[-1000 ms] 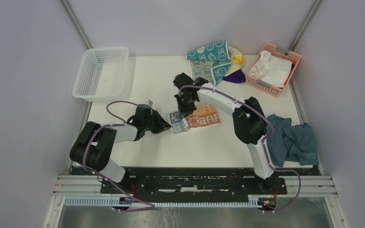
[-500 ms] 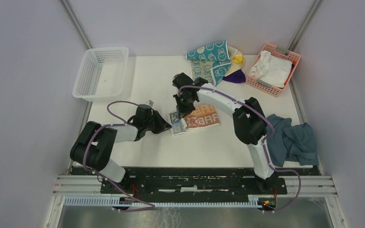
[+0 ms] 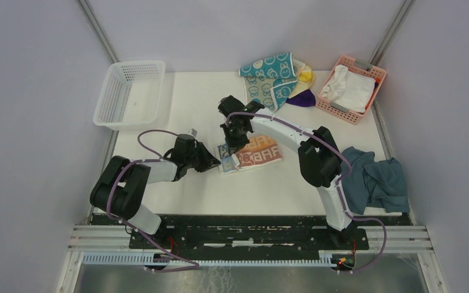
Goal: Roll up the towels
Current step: Fold the towel at the center of the board.
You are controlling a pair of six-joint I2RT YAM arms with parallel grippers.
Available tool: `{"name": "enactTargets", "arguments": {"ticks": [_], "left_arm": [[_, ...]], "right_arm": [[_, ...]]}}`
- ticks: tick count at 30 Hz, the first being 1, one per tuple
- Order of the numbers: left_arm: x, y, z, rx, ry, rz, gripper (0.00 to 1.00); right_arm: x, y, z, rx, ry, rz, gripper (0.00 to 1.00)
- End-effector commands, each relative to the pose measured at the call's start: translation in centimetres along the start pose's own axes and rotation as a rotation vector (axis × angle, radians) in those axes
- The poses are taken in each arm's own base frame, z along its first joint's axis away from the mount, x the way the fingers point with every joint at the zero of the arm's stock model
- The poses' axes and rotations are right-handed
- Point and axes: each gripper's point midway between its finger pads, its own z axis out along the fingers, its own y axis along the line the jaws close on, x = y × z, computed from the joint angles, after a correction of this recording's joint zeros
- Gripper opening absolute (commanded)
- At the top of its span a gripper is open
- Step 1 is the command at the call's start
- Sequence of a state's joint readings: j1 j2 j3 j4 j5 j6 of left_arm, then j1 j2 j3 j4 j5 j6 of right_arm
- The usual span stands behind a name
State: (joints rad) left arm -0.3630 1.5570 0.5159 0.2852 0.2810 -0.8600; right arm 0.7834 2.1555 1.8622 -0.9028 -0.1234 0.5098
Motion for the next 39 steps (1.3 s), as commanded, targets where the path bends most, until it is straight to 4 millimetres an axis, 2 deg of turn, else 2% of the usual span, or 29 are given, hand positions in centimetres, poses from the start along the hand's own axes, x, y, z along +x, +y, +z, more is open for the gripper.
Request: {"name": "enactTargets", "arguments": {"ticks": [1,7,11,18,22,25,29,33,35,39], "left_arm": [[1.3,1.5,-0.1,-0.060,0.024,-0.023,0.20],[1.5,1.7,-0.2,-0.065,0.026,-0.025,0.20],[1.5,1.8,-0.2,-0.068,0.024,-0.023,0.21],[1.1,1.8,-0.4,-0.077,0.008,-0.020,0.25],[0.9,1.7,-0.7,-0.082,-0.002,-0.021,0.30],[0.5,1.6,-1.0,-0.091,-0.024,-0.027,0.32],[-0.1,1.7,-2.1,-0.114,-0.067,-0.035,0.37],[-1.1,1.5,-3.6,-0.138,-0.122,-0.030,0.43],[-1.8,0.9,-4.4,-0.140,-0.150,-0.019,0.47],[-3.5,-2.0,-6.1,-0.113,-0.201,0.028,0.50]], "right_arm": [[-2.4,1.1,-1.2,-0.010,-0.093,0.016,0.07],[-3.4,1.0,0.2,0.002,-0.121,0.042,0.07],[-3.3,0.9,0.9,0.007,-0.103,0.040,0.10],[-2.0,1.2,1.8,-0.025,-0.045,0.029,0.22],[-2.0,2.3,0.6,-0.086,-0.049,0.005,0.33],[-2.4,3.4,-1.6,-0.143,-0.087,-0.028,0.40],[-2.5,3.7,-4.4,-0.195,-0.142,-0.088,0.48],[-2.8,1.3,-6.7,-0.213,-0.209,-0.093,0.52],[-3.0,-0.9,-7.2,-0.215,-0.244,-0.062,0.54],[-3.3,-5.3,-7.9,-0.313,-0.292,0.072,0.55]]}}
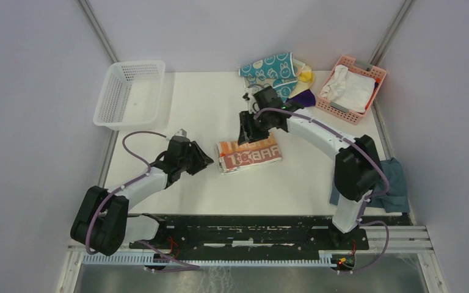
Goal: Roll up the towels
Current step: Fold the towel at the center of the board.
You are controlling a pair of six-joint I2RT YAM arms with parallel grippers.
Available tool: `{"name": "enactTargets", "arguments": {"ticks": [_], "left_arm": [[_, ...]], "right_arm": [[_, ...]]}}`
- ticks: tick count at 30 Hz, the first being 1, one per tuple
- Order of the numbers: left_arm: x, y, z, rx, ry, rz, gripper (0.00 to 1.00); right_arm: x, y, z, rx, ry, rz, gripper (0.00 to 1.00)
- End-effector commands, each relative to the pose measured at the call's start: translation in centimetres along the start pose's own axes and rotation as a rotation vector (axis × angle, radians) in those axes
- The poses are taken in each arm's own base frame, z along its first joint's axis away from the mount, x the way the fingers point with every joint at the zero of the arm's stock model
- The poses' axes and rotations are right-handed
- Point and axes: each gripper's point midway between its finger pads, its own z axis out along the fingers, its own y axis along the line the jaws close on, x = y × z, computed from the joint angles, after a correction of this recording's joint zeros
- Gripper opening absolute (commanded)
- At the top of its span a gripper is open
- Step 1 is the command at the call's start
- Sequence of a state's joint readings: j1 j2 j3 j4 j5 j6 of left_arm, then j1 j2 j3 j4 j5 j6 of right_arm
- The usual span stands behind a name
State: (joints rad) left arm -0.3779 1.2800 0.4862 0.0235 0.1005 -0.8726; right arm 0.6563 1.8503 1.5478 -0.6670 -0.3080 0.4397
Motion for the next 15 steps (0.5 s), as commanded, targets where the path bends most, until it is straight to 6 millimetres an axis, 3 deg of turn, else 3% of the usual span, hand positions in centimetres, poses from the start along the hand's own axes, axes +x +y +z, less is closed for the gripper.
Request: {"name": "enactTargets", "arguments": {"ticks": [1,5,10,12,15], "left_arm": [[-3.2,-3.7,-2.1,0.033,-0.100,0.037,0.50],[-4.0,-7.9,-2.4,0.116,-0.099,0.079,0.49],[-3.2,-12.2,-0.6,0.214,-0.036,0.114,0.48],[-2.3,-12.7,0.5,0.233,-0.006,0.114,0.46],[-0.7,-11.8,2.3,0.231,0.052,0.093,0.44]], "right_arm": [[-2.6,-4.1,-2.0,-0.116,-0.145,0.109,0.55],[-2.3,-6.9,-2.4,-0.190,-0.195,0.201,0.55],[-1.5,-9.3,-1.8,-0.273,-0.258,0.311,0.55],[-0.9,-10.3,-1.4,-0.296,-0.281,0.359,0.55],[0.5,-11.7,-0.5,-0.312,-0.291,0.419,0.55]]}}
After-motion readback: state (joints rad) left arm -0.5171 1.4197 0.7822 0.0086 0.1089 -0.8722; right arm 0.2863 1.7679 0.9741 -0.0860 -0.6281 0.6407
